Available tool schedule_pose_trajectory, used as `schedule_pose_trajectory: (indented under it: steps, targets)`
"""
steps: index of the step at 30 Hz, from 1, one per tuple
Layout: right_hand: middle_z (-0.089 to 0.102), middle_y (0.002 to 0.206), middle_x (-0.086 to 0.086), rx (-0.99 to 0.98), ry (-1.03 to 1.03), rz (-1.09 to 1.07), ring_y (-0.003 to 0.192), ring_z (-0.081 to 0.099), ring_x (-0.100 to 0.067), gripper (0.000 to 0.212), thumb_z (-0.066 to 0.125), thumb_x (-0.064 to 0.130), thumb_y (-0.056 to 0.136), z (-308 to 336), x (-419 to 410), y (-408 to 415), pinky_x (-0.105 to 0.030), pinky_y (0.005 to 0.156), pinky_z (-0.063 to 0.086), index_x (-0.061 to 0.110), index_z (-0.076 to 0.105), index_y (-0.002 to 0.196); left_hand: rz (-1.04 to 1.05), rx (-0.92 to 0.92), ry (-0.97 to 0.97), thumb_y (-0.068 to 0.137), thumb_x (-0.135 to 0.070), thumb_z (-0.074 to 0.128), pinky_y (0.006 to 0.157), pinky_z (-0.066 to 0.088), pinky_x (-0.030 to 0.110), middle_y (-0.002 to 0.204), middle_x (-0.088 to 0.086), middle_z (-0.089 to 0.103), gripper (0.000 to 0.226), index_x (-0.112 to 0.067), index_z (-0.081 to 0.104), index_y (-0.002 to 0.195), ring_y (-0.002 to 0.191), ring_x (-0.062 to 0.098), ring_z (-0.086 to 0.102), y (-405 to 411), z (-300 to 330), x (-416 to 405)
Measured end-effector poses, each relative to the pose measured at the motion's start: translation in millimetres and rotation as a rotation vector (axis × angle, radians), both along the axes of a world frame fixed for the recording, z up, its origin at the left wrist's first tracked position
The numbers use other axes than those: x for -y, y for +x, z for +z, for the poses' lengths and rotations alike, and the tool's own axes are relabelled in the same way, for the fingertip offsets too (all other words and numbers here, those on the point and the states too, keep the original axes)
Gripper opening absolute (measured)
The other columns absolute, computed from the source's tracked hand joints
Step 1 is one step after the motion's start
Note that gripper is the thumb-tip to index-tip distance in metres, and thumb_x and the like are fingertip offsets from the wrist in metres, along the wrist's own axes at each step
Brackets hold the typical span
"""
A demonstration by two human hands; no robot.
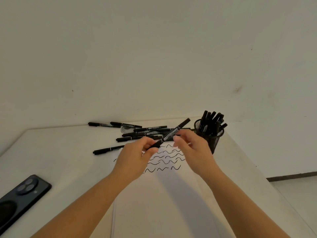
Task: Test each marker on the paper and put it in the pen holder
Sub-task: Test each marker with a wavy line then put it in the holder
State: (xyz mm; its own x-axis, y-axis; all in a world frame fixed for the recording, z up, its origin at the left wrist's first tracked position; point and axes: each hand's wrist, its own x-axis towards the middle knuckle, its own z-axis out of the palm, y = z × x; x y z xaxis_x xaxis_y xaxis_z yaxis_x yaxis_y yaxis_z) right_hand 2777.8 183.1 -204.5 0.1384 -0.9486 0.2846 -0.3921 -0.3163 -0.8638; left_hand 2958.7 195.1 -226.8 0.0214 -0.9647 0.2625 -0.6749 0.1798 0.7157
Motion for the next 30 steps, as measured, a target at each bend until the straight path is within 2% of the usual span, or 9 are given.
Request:
schedule_pose_trajectory:
  steps: [2, 5, 9, 14, 17, 20, 24, 27, 30]
  targets:
    - [0.063, 0.065, 0.011, 0.088, 0.071, 0.063, 0.064, 0.056, -0.004, 0.009, 0.054, 0.032, 0.089, -4, -7, 12, -0.024, 0.063, 0.044, 0.034, 0.062, 0.085, -0.056, 0.007, 0.007, 0.085, -0.033, 0.060, 0.074, 0.047, 0.019, 0.081, -0.022, 0.064, 0.009, -0.039, 0.059, 0.092, 0.081, -0.005, 0.059, -1, 3, -11]
    - [0.060, 0.053, 0.013, 0.208, 0.161, 0.050, 0.054, 0.051, 0.001, 0.017, 0.050, 0.030, 0.091, -9, -11, 22, -0.019, 0.059, 0.042, 0.029, 0.065, 0.082, -0.139, 0.055, 0.020, 0.086, -0.034, 0.058, 0.075, 0.048, 0.023, 0.080, -0.019, 0.066, 0.009, -0.038, 0.063, 0.092, 0.079, -0.002, 0.059, -1, 3, -23]
    - [0.053, 0.045, 0.010, 0.223, 0.239, -0.057, 0.044, 0.044, 0.000, 0.027, 0.048, 0.029, 0.092, -22, -17, 33, -0.019, 0.050, 0.035, 0.022, 0.062, 0.070, -0.094, 0.254, -0.088, 0.089, -0.041, 0.050, 0.063, 0.042, 0.025, 0.080, -0.013, 0.063, 0.017, -0.038, 0.063, 0.099, 0.074, 0.007, 0.054, 0, -2, -31]
    - [0.045, 0.056, 0.003, 0.531, 0.215, -0.428, 0.046, 0.040, -0.008, 0.028, 0.047, 0.028, 0.093, -16, -2, 11, -0.021, 0.049, 0.034, 0.018, 0.054, 0.068, 0.027, 0.468, -0.290, 0.082, -0.036, 0.061, 0.050, 0.046, 0.030, 0.074, -0.008, 0.067, 0.017, -0.026, 0.070, 0.092, 0.066, 0.017, 0.063, 11, -12, -42]
    - [0.048, 0.057, 0.004, 0.359, 0.065, -0.484, 0.050, 0.042, -0.008, 0.025, 0.049, 0.036, 0.088, -21, -3, -18, -0.018, 0.049, 0.037, 0.024, 0.055, 0.067, 0.057, 0.413, -0.151, 0.088, -0.042, 0.053, 0.063, 0.041, 0.026, 0.091, -0.011, 0.068, 0.023, -0.030, 0.064, 0.105, 0.083, 0.015, 0.062, 26, -25, -46]
    - [0.053, 0.058, 0.001, 0.217, 0.035, -0.466, 0.052, 0.047, -0.010, 0.018, 0.060, 0.033, 0.082, -36, -5, -21, -0.024, 0.054, 0.039, 0.026, 0.055, 0.066, -0.070, 0.327, -0.064, 0.092, -0.042, 0.043, 0.071, 0.039, 0.024, 0.097, -0.011, 0.063, 0.026, -0.031, 0.057, 0.111, 0.088, 0.012, 0.055, 20, -29, -42]
    - [0.063, 0.062, -0.006, 0.246, 0.120, -0.409, 0.051, 0.056, -0.003, 0.017, 0.060, 0.019, 0.086, -53, 4, -12, -0.024, 0.059, 0.042, 0.023, 0.055, 0.069, -0.249, 0.333, 0.029, 0.095, -0.039, 0.034, 0.071, 0.040, 0.030, 0.091, -0.006, 0.052, 0.024, -0.028, 0.049, 0.109, 0.085, 0.016, 0.050, 15, -25, -31]
    - [0.066, 0.066, -0.010, 0.265, 0.137, -0.363, 0.053, 0.059, 0.000, 0.015, 0.056, 0.014, 0.088, -62, 5, -15, -0.015, 0.056, 0.043, 0.020, 0.055, 0.075, -0.282, 0.368, 0.041, 0.095, -0.039, 0.033, 0.074, 0.043, 0.034, 0.095, -0.003, 0.052, 0.025, -0.025, 0.048, 0.109, 0.086, 0.019, 0.051, 11, -30, -31]
    - [0.066, 0.067, -0.010, 0.234, 0.133, -0.334, 0.054, 0.062, -0.001, 0.015, 0.055, 0.011, 0.087, -66, 8, -17, -0.008, 0.054, 0.043, 0.018, 0.055, 0.075, -0.286, 0.365, 0.063, 0.096, -0.038, 0.034, 0.073, 0.042, 0.031, 0.096, -0.005, 0.052, 0.025, -0.025, 0.049, 0.110, 0.086, 0.016, 0.050, 13, -36, -33]
